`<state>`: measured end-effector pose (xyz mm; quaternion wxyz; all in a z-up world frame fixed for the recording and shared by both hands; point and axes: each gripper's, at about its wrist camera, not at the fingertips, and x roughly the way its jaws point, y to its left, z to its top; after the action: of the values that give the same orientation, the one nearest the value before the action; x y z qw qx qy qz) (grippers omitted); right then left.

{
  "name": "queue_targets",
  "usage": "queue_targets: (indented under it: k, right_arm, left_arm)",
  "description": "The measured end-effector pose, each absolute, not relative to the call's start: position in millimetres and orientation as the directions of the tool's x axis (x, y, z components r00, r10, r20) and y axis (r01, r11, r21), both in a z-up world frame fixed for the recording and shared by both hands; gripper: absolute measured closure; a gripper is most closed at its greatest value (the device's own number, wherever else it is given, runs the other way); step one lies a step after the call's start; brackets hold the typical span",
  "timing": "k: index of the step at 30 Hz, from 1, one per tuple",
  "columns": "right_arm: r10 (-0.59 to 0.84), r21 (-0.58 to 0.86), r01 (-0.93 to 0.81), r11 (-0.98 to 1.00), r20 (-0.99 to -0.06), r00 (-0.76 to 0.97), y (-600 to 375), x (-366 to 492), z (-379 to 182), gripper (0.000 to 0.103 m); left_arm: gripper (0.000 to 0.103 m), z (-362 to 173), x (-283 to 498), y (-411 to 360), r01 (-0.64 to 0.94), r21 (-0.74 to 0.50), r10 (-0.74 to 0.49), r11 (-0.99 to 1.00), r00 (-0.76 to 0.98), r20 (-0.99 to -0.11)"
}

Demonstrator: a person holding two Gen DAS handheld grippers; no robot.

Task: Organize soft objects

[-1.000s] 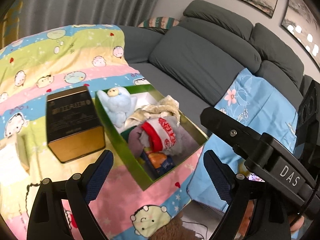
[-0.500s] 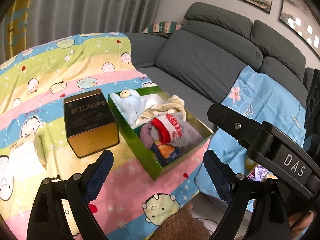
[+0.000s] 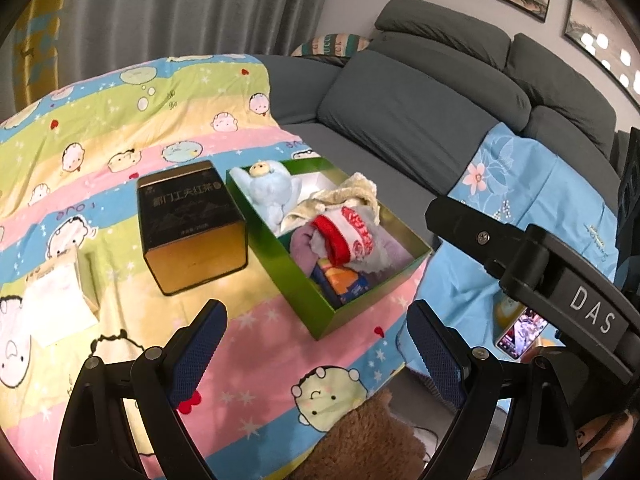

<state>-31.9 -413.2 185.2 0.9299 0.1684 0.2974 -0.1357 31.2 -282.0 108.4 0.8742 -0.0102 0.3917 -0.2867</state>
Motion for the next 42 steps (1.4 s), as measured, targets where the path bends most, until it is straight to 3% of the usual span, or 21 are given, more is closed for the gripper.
queue_targets:
  k: [42]
  right_arm:
    - [-0.204, 0.158, 0.384, 0.91, -0.635, 0.745, -399, -31, 176, 0.001]
  left_arm:
    - [0.011, 98, 23, -284, 0.494, -0.205, -0.476, 0.845, 0.519, -0.71]
